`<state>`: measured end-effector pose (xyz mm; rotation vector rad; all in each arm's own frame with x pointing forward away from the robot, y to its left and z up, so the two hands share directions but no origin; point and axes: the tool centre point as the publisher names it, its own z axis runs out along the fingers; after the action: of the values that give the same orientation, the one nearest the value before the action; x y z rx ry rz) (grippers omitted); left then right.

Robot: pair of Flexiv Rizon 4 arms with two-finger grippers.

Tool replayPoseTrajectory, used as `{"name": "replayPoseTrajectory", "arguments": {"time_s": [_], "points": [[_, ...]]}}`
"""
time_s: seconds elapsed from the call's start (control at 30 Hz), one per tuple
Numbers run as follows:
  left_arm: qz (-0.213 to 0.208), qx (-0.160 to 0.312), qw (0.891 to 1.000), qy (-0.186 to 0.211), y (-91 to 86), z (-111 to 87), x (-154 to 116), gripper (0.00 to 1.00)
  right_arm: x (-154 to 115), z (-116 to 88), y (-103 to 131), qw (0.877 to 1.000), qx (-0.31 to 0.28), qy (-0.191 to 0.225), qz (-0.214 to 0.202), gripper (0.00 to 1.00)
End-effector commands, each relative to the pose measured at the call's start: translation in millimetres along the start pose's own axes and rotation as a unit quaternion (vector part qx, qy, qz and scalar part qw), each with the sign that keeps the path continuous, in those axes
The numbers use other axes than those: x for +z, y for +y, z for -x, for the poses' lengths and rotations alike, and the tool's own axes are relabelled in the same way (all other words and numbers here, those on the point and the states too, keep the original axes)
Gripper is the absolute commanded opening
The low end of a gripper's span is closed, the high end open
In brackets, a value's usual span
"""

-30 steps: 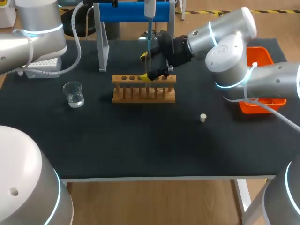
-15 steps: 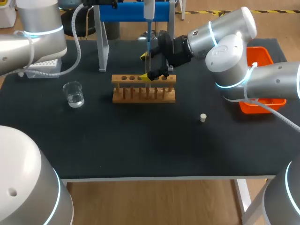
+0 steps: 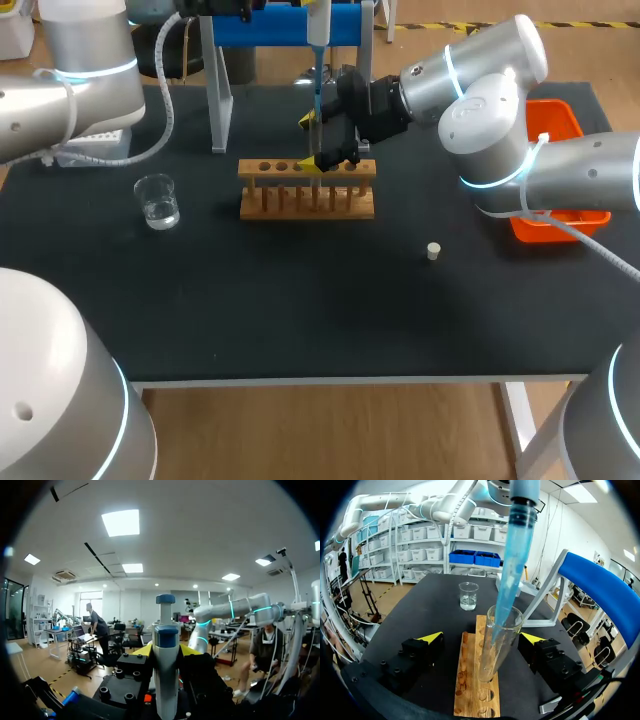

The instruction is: Invert the test tube, pick up the pipette, mount the tip to pipette, aspirate from beaker and dispense into the tube, eject the tip, return the pipette, and cap with the stopper.

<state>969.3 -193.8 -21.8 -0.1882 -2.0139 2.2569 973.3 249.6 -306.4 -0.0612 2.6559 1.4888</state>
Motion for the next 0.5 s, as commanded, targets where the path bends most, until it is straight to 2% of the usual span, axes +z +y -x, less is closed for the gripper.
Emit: {"name": "replayPoseTrajectory", "arguments": {"time_s": [0.03, 0.5], "points": [[-0.001, -0.003, 1.000, 0.004, 2.1, 3.1, -1.1, 0.00, -1.1, 0.3, 0.2, 1.000, 0.000, 0.001, -0.001, 1.00], [0.010, -0.011, 1.000, 0.001, 5.8, 5.3, -6.6, 0.00, -1.1, 0.3, 0.2, 1.000, 0.000, 0.001, -0.001, 1.00]]}}
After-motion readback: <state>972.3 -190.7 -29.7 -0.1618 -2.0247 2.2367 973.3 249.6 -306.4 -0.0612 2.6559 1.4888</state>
